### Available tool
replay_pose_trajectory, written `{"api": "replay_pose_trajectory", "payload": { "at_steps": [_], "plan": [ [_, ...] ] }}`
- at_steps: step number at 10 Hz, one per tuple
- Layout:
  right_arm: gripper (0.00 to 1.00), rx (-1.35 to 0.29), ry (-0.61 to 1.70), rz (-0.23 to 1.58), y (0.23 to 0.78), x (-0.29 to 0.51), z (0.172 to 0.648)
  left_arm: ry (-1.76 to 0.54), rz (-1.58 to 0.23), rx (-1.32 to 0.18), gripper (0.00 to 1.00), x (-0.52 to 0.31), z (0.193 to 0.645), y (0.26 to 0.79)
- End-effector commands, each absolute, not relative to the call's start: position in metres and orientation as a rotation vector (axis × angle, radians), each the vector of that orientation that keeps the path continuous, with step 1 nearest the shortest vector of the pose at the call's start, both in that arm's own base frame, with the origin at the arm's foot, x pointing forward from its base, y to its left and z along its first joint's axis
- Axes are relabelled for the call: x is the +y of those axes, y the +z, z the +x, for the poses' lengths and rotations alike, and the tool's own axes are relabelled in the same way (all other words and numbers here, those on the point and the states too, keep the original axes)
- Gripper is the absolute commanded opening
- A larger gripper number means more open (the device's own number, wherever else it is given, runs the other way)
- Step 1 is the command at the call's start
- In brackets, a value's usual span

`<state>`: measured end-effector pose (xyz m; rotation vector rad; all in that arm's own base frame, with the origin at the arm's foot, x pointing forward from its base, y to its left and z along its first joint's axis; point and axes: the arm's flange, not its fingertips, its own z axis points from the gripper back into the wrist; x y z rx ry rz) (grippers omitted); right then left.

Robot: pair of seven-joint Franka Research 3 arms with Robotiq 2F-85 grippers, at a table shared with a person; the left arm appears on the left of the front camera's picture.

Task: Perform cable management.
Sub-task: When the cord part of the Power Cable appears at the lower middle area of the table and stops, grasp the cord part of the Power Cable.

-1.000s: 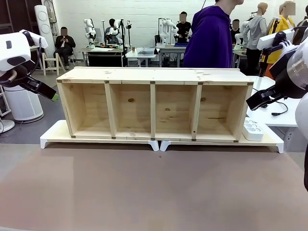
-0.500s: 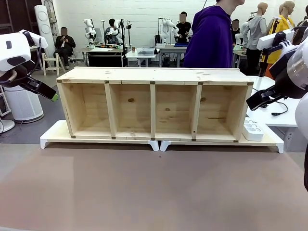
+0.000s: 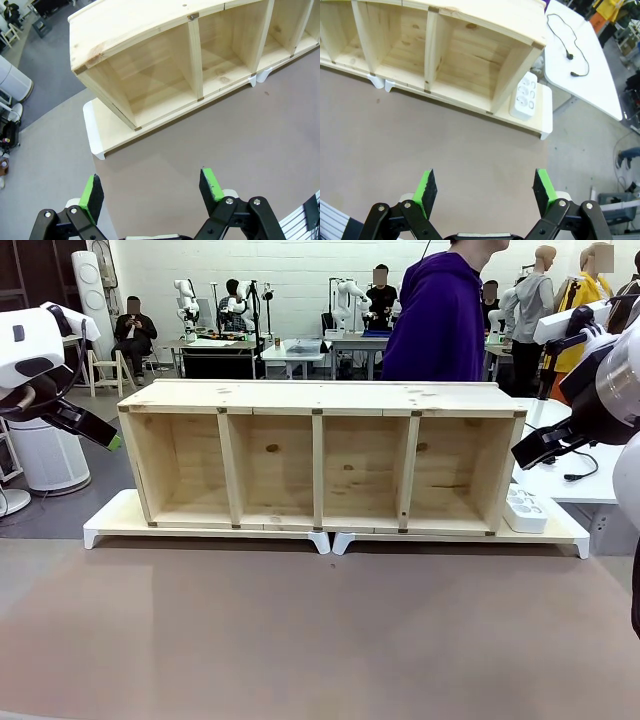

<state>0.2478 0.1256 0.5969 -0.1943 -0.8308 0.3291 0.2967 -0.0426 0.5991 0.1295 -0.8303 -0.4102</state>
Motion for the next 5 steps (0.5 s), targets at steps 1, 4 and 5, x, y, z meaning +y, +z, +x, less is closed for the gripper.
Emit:
{"api": "replay_pose_trajectory", "payload": {
  "at_steps": [1, 4, 5],
  "plan": [
    [1.00, -0.825, 0.328, -0.190, 0.5949, 0.1252, 0.2511, -0.403, 0.117, -0.844, 1.00, -0.0436, 0.3006, 0.5985],
    [1.00, -0.825, 0.328, -0.190, 0.5949, 0.1252, 0.2511, -0.403, 0.117, -0.844, 1.00, -0.0436, 0.3006, 0.5985],
    [1.00, -0.825, 0.328, -0.190, 0.5949, 0.1252, 0.2511, -0.403, 0.117, -0.844, 1.00, -0.0436, 0.3006, 0.5985]
  ]
}}
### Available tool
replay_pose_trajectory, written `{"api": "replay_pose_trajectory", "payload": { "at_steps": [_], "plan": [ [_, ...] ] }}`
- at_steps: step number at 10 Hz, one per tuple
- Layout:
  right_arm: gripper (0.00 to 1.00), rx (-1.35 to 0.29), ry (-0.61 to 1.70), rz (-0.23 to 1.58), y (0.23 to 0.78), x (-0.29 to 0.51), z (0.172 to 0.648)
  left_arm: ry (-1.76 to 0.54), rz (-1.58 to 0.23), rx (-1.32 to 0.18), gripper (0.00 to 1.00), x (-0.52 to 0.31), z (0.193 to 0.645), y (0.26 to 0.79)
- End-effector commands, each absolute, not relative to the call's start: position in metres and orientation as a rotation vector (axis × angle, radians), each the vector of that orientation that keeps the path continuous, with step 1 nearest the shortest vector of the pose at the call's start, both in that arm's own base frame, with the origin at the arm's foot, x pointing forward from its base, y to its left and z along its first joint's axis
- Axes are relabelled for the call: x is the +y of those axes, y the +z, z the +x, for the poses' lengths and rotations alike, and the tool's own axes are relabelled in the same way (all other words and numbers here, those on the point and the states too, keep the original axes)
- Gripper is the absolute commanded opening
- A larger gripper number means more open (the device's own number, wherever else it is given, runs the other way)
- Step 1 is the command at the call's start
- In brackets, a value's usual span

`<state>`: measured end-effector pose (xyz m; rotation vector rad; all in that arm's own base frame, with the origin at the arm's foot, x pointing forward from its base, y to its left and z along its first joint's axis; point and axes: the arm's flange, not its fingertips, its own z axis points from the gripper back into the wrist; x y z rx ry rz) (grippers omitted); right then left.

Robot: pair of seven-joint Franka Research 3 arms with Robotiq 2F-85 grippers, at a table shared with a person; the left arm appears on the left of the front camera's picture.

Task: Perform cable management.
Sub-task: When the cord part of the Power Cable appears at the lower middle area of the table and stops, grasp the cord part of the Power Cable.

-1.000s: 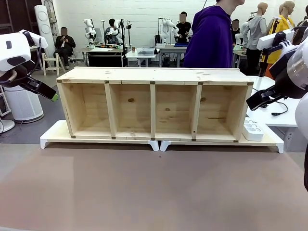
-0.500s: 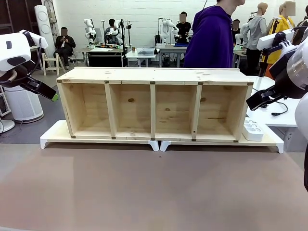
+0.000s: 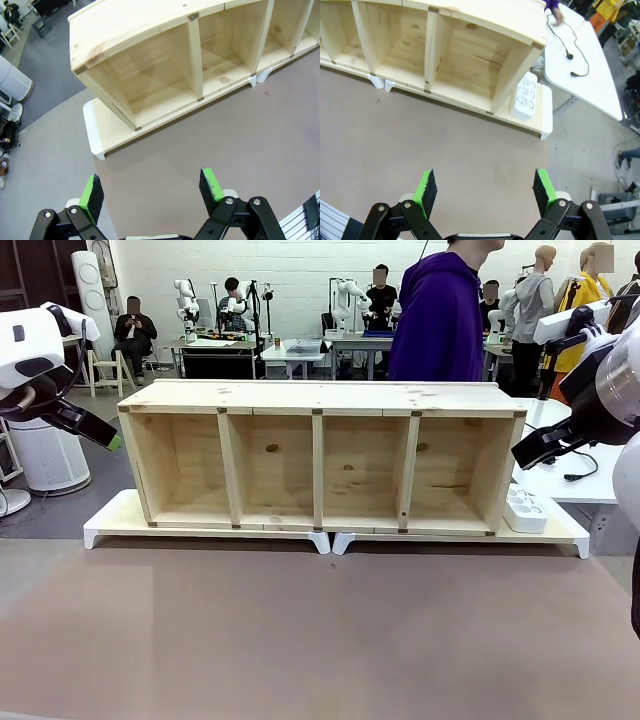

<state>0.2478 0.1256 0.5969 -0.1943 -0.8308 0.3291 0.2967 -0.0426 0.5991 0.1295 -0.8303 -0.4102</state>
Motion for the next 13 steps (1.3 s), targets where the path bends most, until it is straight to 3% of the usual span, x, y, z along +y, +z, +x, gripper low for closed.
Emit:
{"api": "replay_pose_trajectory", "payload": {
  "at_steps": [1, 13],
  "plan": [
    [1.00, -0.825, 0.328, -0.190, 0.5949, 0.1252, 0.2511, -0.403, 0.117, -0.844, 1.00, -0.0436, 0.3006, 0.5985],
    [1.00, -0.825, 0.328, -0.190, 0.5949, 0.1252, 0.2511, -0.403, 0.117, -0.844, 1.00, -0.0436, 0.3006, 0.5985]
  ]
}}
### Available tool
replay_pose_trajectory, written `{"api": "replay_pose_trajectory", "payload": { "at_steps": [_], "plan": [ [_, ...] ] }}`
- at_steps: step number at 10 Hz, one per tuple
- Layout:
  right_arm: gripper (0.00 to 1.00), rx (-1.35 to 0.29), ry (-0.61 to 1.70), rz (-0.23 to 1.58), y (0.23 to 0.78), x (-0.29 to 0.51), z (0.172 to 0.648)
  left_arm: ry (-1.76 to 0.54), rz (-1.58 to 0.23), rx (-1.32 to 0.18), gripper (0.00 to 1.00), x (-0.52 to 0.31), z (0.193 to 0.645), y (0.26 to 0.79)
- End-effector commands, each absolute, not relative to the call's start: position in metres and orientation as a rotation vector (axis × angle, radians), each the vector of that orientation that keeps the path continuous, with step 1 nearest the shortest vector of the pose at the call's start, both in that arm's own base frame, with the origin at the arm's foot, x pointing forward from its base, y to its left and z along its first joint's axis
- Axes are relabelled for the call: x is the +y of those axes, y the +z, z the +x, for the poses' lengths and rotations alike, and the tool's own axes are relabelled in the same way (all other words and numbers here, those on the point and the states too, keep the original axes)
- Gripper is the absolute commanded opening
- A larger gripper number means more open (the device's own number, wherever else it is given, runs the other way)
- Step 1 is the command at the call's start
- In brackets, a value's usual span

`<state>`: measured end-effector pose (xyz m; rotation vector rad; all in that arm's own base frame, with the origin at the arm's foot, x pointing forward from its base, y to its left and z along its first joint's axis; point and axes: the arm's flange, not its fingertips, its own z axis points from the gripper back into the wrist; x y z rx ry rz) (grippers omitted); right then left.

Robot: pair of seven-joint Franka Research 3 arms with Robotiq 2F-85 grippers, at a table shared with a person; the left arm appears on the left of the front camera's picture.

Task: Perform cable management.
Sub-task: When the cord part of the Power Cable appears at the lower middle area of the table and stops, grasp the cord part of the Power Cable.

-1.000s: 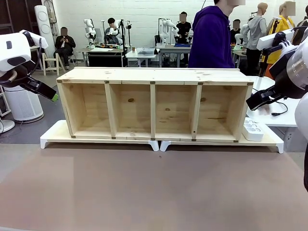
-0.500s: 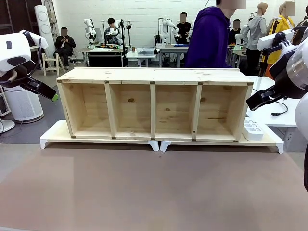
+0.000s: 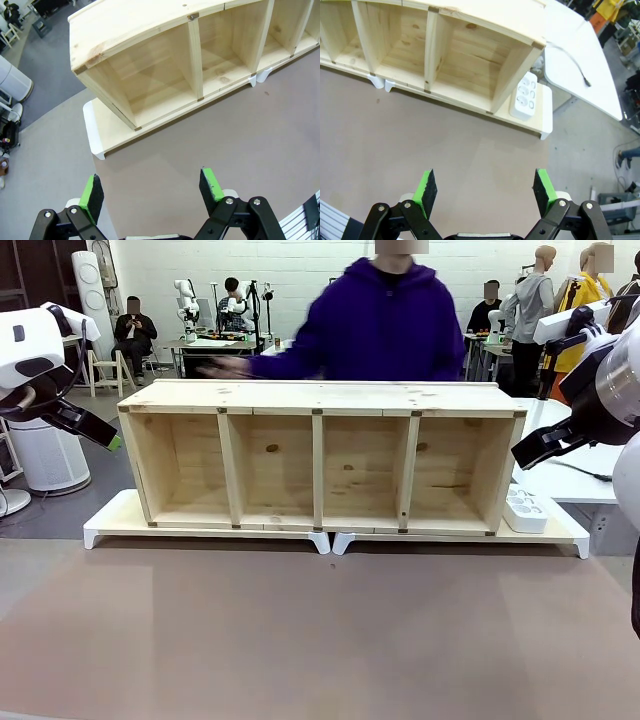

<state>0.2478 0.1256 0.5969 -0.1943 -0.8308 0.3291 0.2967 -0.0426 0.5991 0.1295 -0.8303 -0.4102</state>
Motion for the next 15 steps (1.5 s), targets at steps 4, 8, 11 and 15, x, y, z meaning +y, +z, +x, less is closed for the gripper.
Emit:
{"api": "replay_pose_trajectory", "payload": {
  "at_steps": [4, 8, 11, 15],
  "plan": [
    [1.00, -0.825, 0.328, -0.190, 0.5949, 0.1252, 0.2511, -0.403, 0.117, -0.844, 1.00, -0.0436, 0.3006, 0.5985],
    [1.00, -0.825, 0.328, -0.190, 0.5949, 0.1252, 0.2511, -0.403, 0.117, -0.844, 1.00, -0.0436, 0.3006, 0.5985],
    [1.00, -0.825, 0.328, -0.190, 0.5949, 0.1252, 0.2511, -0.403, 0.117, -0.844, 1.00, -0.0436, 0.3006, 0.5985],
    [1.00, -0.825, 0.328, -0.190, 0.5949, 0.1252, 0.2511, -0.403, 0.117, -0.844, 1.00, -0.0436, 0.3006, 0.5985]
  ]
}}
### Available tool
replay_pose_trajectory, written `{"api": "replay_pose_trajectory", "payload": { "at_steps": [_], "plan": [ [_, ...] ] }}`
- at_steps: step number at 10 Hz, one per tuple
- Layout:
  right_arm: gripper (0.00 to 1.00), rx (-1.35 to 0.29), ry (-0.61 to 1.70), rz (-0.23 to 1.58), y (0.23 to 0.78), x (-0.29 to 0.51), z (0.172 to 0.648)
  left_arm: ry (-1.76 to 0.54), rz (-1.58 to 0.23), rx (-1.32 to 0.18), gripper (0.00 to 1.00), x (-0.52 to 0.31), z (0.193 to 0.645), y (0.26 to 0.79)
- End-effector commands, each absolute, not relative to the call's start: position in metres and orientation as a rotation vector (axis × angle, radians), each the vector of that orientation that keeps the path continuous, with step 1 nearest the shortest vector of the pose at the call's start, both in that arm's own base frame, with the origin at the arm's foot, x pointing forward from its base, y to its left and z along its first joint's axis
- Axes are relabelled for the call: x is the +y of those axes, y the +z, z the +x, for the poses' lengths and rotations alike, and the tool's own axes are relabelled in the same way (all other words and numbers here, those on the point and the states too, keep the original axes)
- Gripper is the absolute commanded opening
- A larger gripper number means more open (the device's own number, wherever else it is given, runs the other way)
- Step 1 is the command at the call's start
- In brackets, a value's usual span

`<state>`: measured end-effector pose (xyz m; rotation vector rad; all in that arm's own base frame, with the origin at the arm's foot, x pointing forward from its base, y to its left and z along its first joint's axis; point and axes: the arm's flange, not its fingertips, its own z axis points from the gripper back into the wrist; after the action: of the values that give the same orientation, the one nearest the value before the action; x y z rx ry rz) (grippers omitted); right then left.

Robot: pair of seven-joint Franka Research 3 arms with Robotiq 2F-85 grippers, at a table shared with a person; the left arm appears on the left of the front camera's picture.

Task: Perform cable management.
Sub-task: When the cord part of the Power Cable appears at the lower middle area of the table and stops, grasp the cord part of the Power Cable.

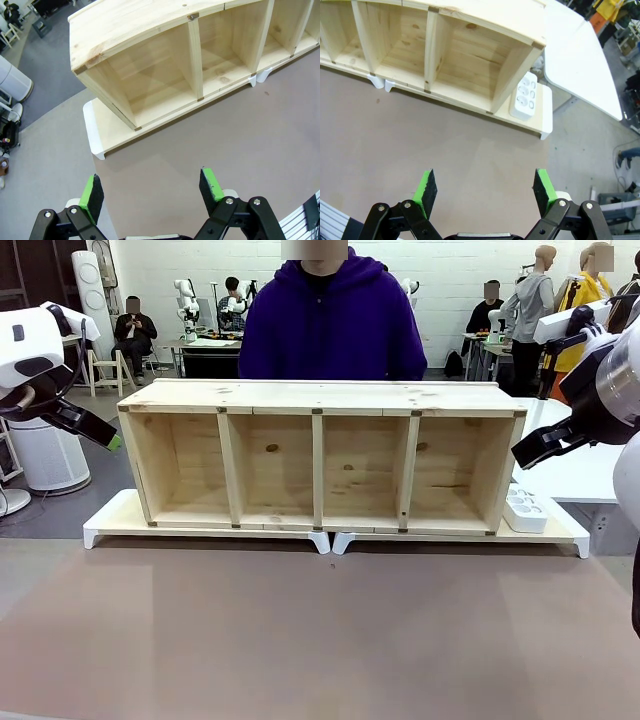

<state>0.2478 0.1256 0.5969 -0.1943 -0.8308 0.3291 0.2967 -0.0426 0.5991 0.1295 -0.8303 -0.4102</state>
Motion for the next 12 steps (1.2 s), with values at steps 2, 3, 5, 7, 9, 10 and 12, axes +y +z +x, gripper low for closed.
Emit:
{"api": "replay_pose_trajectory", "payload": {
  "at_steps": [2, 3, 5, 7, 9, 10, 12],
  "plan": [
    [1.00, -0.825, 0.328, -0.190, 0.5949, 0.1252, 0.2511, -0.403, 0.117, -0.844, 1.00, -0.0436, 0.3006, 0.5985],
    [1.00, -0.825, 0.328, -0.190, 0.5949, 0.1252, 0.2511, -0.403, 0.117, -0.844, 1.00, -0.0436, 0.3006, 0.5985],
    [1.00, -0.825, 0.328, -0.190, 0.5949, 0.1252, 0.2511, -0.403, 0.117, -0.844, 1.00, -0.0436, 0.3006, 0.5985],
    [1.00, -0.825, 0.328, -0.190, 0.5949, 0.1252, 0.2511, -0.403, 0.117, -0.844, 1.00, -0.0436, 0.3006, 0.5985],
    [1.00, -0.825, 0.328, -0.190, 0.5949, 0.1252, 0.2511, -0.403, 0.117, -0.844, 1.00, -0.0436, 0.3006, 0.5985],
    [1.00, -0.825, 0.328, -0.190, 0.5949, 0.1252, 0.2511, -0.403, 0.117, -0.844, 1.00, -0.0436, 0.3006, 0.5985],
    [1.00, -0.825, 0.328, -0.190, 0.5949, 0.1252, 0.2511, -0.403, 0.117, -0.844, 1.00, -0.0436, 0.3006, 0.5985]
  ]
}}
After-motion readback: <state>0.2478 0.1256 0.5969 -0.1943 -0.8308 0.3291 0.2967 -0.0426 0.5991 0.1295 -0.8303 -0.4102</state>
